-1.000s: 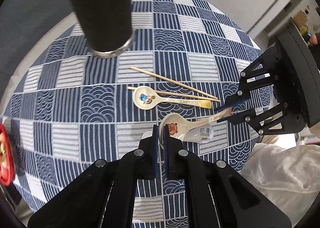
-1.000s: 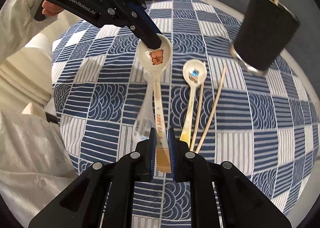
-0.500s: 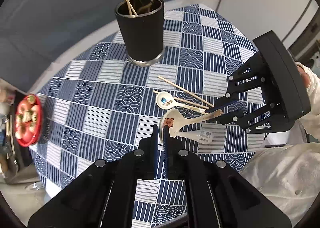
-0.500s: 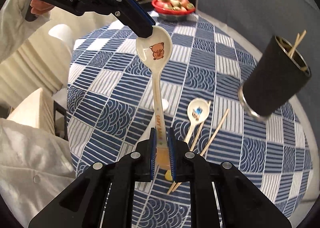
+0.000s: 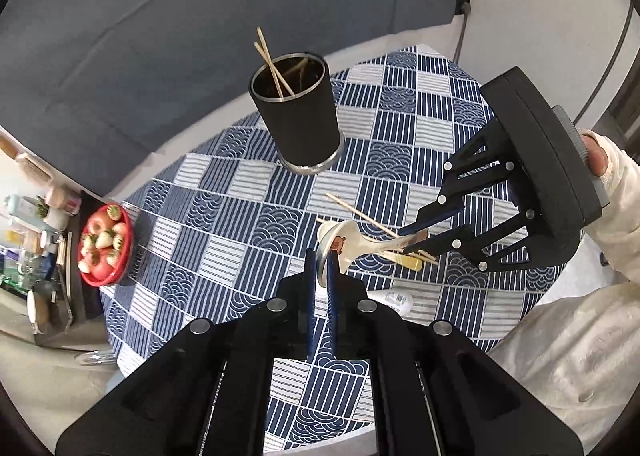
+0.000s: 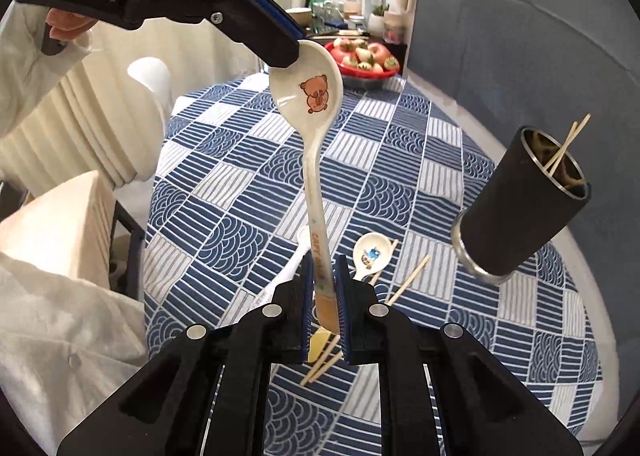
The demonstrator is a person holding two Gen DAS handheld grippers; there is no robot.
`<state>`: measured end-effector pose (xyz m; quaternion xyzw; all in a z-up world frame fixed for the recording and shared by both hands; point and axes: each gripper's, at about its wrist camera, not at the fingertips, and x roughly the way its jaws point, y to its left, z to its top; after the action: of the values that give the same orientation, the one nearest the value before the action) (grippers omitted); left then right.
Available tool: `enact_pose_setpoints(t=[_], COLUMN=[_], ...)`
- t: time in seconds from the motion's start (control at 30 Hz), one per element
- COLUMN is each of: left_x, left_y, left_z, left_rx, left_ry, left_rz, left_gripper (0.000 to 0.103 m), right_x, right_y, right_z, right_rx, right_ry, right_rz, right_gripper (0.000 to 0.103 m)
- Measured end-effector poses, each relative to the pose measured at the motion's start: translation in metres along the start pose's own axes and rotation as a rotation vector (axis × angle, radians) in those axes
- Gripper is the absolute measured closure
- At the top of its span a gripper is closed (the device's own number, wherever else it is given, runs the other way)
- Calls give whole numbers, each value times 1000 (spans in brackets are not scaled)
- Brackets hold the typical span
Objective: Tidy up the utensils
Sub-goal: 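Lift the bear-print spoon and carry it toward the black cup, then lower the spoon handle-first into the black cup with the right tool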
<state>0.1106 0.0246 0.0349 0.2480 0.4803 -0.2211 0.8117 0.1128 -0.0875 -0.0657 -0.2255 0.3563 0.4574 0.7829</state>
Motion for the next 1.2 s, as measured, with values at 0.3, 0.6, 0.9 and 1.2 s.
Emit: enact_pose_setpoints(t=[0.3,0.6,0.9,1.2], left_x=[-25,-28,-32,-14], left_y=[-7,29,62,80], left_z=[30,81,135,167], left_rx=[44,103,176,230], left_ry=[-32,-56,-92,-99], left_rz=[41,32,35,-4], left_gripper=[96,96,96,95], right_x=[-25,-32,-35,-19], right_y=[-19,-64,-115,-152], right_z=[10,44,86,103], right_rx=[7,46,51,91], right_ry=[-66,-88,-101,-73], right_rz=[-29,-65,-125,-147], right_gripper=[93,93,93,93])
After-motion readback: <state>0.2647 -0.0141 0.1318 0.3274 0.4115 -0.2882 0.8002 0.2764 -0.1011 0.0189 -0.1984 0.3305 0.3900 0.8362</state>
